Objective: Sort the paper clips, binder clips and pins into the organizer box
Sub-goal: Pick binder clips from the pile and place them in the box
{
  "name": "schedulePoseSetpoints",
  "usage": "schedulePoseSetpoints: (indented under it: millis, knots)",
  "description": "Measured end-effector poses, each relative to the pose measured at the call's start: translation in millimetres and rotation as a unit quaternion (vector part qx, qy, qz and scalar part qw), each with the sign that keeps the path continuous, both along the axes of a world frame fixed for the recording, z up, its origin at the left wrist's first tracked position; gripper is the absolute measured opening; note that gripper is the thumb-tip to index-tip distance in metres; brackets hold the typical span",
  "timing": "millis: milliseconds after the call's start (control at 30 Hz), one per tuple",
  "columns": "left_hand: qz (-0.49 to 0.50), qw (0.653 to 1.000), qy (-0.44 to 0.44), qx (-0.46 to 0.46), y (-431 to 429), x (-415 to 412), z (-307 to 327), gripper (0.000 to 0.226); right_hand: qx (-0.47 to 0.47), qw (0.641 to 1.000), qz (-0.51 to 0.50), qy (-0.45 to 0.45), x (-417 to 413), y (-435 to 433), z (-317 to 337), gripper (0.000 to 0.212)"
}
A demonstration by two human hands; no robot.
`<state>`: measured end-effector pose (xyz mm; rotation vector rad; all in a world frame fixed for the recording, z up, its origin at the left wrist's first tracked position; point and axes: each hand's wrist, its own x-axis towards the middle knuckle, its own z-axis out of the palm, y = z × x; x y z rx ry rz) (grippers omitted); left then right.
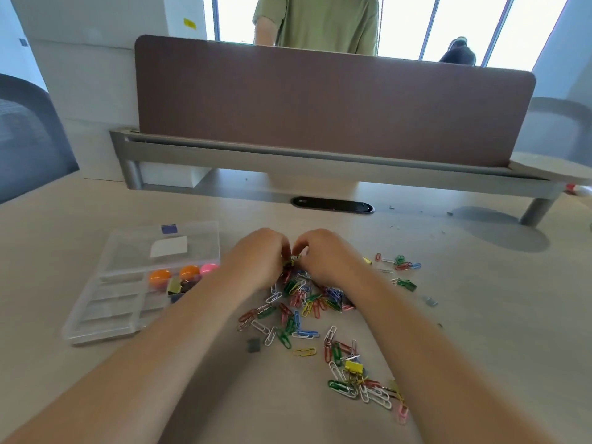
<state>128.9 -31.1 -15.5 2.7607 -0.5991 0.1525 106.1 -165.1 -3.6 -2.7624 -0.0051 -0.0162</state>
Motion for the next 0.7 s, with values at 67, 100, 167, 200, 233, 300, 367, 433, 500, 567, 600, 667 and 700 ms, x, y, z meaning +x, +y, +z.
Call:
schedulePoseSetpoints:
  millis: [67,100,167,200,233,300,367,433,500,567,600,667,700]
  knots:
    - [0.000,1.000,0.007,0.005,-1,0,0,0.024,-0.017,1.000,0.004,0.004,2,2,1,0.022]
    - [-0.003,1.000,0.010,0.007,-2,1,0,0.024,-0.025,1.000,0.006,0.003,3,3,1,0.020]
    - [-0.009,1.000,0.010,0.010,-2,2,0,0.020,-0.040,0.999,0.010,-0.001,3,5,2,0.019]
    - [-0.011,1.000,0.007,0.011,-2,3,-1,0.018,-0.046,0.999,0.013,0.000,4,6,3,0.019]
    - [-0.012,1.000,0.004,0.013,-3,3,-1,0.016,-0.052,0.999,0.015,0.002,4,7,3,0.019]
    - [-0.013,1.000,-0.001,0.013,-3,3,-2,0.013,-0.061,0.998,0.016,0.009,4,8,3,0.019]
    - [-0.014,1.000,0.000,0.017,-3,1,-2,0.013,-0.068,0.997,0.016,0.013,4,8,2,0.018]
    - [-0.016,1.000,0.005,0.026,-3,0,-1,0.015,-0.077,0.997,0.016,0.015,3,9,2,0.018]
    - [-0.016,0.999,0.012,0.028,-3,-1,1,0.017,-0.085,0.996,0.015,0.021,3,10,1,0.014]
    - [-0.015,0.999,0.021,0.024,-3,-2,4,0.019,-0.096,0.995,0.012,0.032,3,12,1,0.009]
    - [-0.017,0.999,0.026,0.023,-3,-2,5,0.020,-0.104,0.994,0.013,0.037,4,13,2,0.007]
    - [-0.019,0.999,0.035,0.021,-3,-3,6,0.020,-0.121,0.992,0.015,0.044,4,15,2,0.003]
    - [-0.018,0.999,0.039,0.019,-3,-4,7,0.019,-0.126,0.991,0.015,0.045,5,15,3,0.003]
